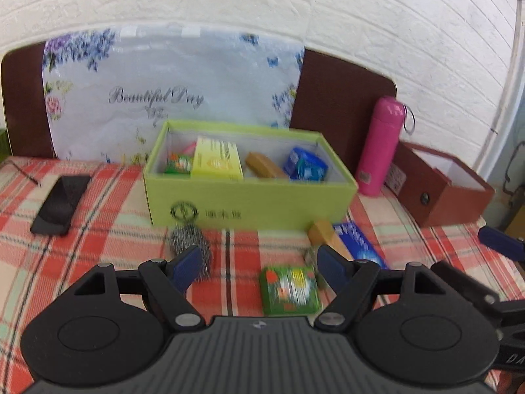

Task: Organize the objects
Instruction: 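Withdraw both tools from the lime-green box, then grasp the second green soap box with the left tool while the right tool grasps the second clear cup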

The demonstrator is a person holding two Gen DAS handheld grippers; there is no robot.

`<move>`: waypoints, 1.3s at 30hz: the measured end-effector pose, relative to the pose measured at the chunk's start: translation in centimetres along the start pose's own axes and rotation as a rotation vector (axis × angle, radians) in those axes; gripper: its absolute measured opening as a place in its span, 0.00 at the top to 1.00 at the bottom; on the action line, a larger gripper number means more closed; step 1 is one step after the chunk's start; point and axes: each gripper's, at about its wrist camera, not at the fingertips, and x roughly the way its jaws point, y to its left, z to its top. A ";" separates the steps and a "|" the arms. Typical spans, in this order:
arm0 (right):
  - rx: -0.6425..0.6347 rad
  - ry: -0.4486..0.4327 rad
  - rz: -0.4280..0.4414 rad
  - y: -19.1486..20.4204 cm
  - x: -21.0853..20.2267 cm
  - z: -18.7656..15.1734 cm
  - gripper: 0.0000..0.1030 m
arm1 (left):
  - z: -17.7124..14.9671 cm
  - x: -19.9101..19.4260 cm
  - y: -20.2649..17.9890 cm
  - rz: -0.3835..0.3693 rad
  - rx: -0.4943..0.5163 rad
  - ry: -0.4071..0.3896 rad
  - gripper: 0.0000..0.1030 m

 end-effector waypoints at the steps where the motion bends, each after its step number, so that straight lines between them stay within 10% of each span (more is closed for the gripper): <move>1: 0.004 0.008 -0.002 0.0 -0.5 -0.7 0.00 | -0.9 0.1 -0.1 -0.003 -0.002 0.018 0.22; 17: 0.091 0.147 -0.099 -2.7 -1.4 -7.2 0.00 | -3.4 11.4 -3.5 0.063 0.003 0.141 0.22; 24: 0.106 0.157 -0.122 -5.6 2.0 -7.3 0.01 | -4.4 9.2 -2.3 0.006 0.053 0.131 0.38; 30: 0.115 0.229 -0.158 -8.3 8.3 -7.4 0.20 | -6.5 5.6 -0.7 0.002 0.042 0.128 0.38; 33: 0.158 0.278 -0.145 -9.0 9.4 -7.7 0.56 | -7.1 4.7 -0.5 0.007 0.062 0.131 0.38; 39: 0.180 0.291 -0.051 -6.2 5.5 -8.5 0.56 | -7.8 3.4 -0.4 0.008 0.106 0.145 0.38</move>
